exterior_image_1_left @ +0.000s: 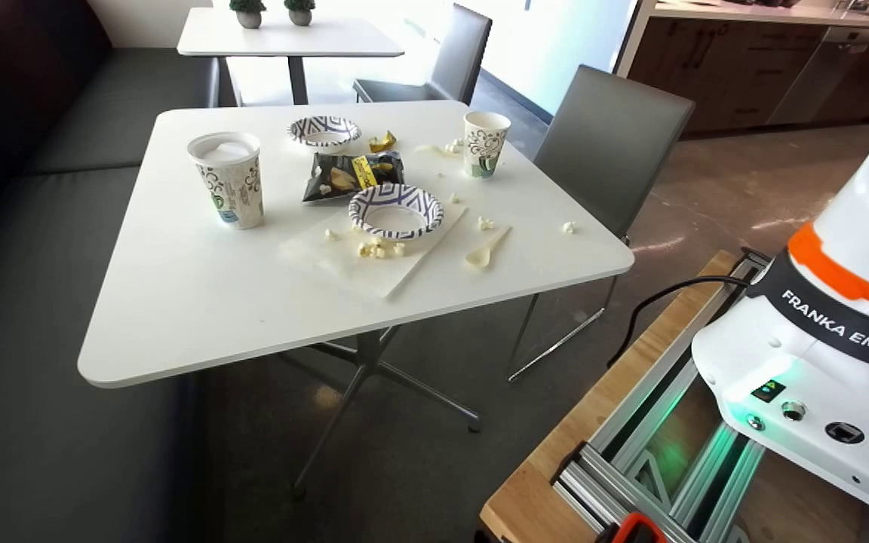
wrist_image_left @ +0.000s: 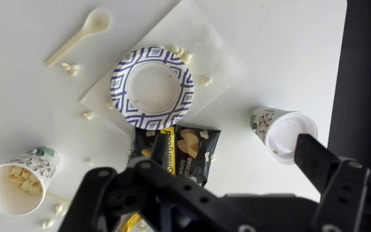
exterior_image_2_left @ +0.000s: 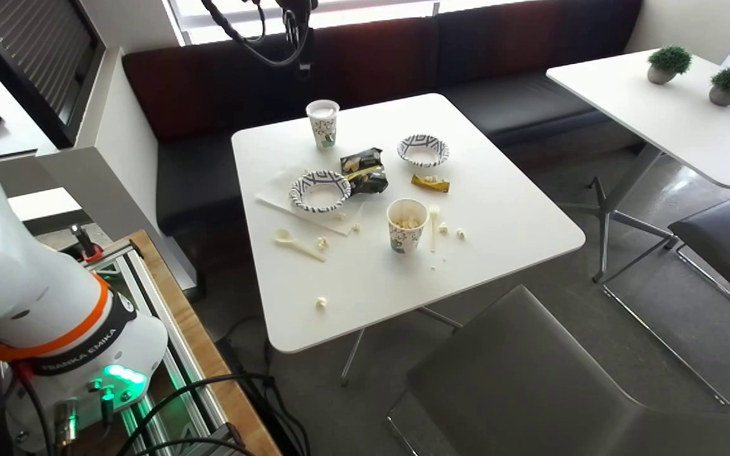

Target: Move the cup lid to the right

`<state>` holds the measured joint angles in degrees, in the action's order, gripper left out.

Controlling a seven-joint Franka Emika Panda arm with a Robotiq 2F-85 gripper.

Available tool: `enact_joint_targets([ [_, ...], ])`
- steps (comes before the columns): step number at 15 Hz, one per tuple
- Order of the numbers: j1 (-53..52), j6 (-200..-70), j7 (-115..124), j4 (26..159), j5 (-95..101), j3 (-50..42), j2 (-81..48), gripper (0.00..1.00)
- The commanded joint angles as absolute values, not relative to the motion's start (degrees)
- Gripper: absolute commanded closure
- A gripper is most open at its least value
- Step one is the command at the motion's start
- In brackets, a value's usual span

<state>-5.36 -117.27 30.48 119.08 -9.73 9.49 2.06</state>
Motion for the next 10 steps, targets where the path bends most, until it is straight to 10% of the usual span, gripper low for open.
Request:
enact_joint_targets([
  [1, -8.8, -123.9, 32.8, 119.5, -6.4, 11.3, -3.5, 0.00],
  [10, -9.5, -123.5, 32.0, 118.9, -7.4, 10.5, -4.0, 0.00],
])
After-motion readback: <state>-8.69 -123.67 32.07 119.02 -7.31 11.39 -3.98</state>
